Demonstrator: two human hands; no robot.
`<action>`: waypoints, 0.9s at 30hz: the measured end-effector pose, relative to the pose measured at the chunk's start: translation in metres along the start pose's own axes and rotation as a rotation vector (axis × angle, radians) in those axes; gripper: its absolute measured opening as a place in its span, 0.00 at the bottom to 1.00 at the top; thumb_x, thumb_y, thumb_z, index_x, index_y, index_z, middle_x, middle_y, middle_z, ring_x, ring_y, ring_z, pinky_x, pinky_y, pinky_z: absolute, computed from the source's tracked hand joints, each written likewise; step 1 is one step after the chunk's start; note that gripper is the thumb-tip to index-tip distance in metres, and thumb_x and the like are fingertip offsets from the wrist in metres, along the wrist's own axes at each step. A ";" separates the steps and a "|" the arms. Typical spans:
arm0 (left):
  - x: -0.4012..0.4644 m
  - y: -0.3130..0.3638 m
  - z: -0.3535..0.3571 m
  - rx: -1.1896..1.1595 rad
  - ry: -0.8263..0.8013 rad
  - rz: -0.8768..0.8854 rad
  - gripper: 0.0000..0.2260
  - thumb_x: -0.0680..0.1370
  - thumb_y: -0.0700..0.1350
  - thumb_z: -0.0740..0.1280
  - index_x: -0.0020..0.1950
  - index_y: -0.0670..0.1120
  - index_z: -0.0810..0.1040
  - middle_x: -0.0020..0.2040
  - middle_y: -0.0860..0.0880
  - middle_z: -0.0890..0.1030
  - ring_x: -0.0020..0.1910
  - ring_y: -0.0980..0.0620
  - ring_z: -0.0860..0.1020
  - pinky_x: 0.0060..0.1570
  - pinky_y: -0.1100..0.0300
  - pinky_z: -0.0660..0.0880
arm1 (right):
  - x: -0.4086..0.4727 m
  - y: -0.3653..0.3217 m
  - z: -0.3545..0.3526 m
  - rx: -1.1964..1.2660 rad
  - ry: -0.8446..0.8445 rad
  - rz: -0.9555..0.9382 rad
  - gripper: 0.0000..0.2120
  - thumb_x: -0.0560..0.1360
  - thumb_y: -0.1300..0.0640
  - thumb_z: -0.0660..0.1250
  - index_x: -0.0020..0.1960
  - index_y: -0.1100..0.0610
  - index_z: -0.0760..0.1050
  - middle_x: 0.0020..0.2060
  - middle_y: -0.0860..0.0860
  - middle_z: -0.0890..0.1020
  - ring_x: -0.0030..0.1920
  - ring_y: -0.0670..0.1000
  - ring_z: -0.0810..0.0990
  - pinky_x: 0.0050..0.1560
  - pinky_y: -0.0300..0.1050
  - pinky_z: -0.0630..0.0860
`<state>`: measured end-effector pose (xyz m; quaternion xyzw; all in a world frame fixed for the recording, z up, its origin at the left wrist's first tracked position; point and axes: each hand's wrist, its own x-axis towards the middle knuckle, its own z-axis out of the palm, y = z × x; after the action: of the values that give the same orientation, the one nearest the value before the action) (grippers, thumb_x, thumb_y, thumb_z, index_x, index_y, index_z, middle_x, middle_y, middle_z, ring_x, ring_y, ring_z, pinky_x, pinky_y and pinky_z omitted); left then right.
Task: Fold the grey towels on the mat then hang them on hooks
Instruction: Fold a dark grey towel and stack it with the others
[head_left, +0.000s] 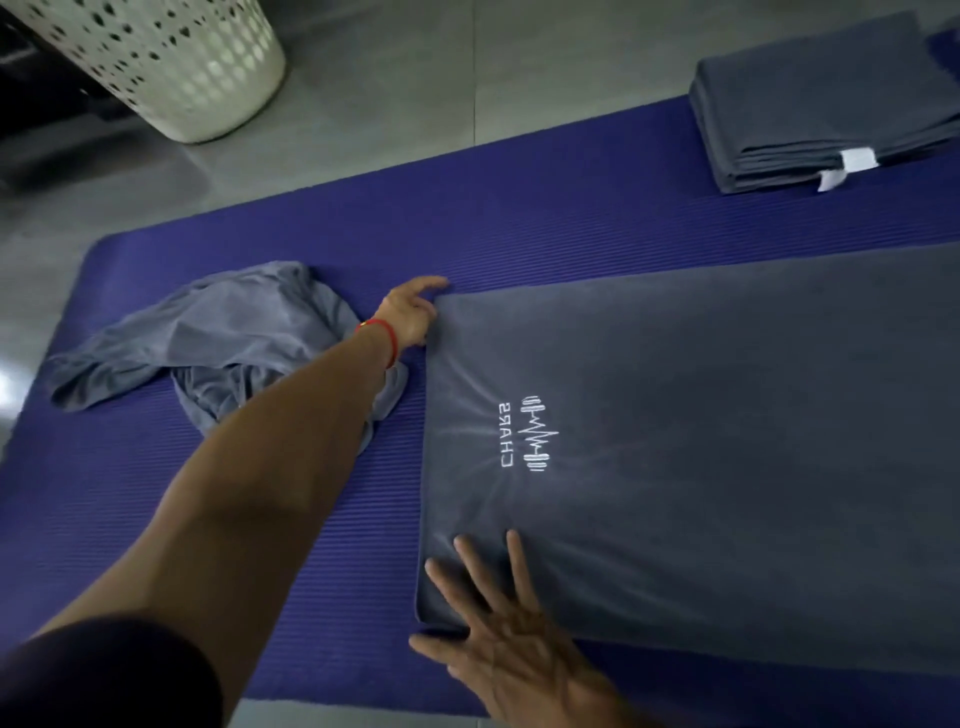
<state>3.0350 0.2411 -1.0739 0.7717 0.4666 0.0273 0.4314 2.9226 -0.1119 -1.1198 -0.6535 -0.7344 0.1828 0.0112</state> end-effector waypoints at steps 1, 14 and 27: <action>-0.001 0.002 0.000 -0.045 -0.016 -0.032 0.20 0.80 0.31 0.57 0.64 0.48 0.80 0.44 0.45 0.78 0.40 0.51 0.77 0.39 0.58 0.80 | 0.000 0.001 -0.003 -0.007 0.008 0.005 0.25 0.74 0.37 0.67 0.70 0.37 0.72 0.78 0.51 0.65 0.79 0.65 0.58 0.65 0.85 0.56; -0.010 0.002 -0.015 -0.319 -0.026 -0.016 0.24 0.73 0.22 0.59 0.48 0.47 0.87 0.44 0.46 0.87 0.49 0.48 0.84 0.56 0.56 0.81 | -0.057 0.075 -0.061 0.930 0.771 0.676 0.19 0.76 0.33 0.64 0.47 0.45 0.85 0.45 0.33 0.85 0.43 0.31 0.82 0.45 0.25 0.74; -0.020 0.190 0.059 0.101 0.064 0.571 0.07 0.73 0.38 0.73 0.40 0.50 0.86 0.40 0.56 0.85 0.41 0.65 0.82 0.49 0.71 0.75 | -0.281 0.251 -0.202 0.869 0.691 0.951 0.19 0.72 0.66 0.76 0.58 0.48 0.80 0.38 0.51 0.81 0.33 0.46 0.82 0.41 0.31 0.77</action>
<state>3.1823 0.1515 -0.9724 0.8910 0.2446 0.1486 0.3524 3.2551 -0.3115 -0.9396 -0.8588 -0.1871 0.2261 0.4199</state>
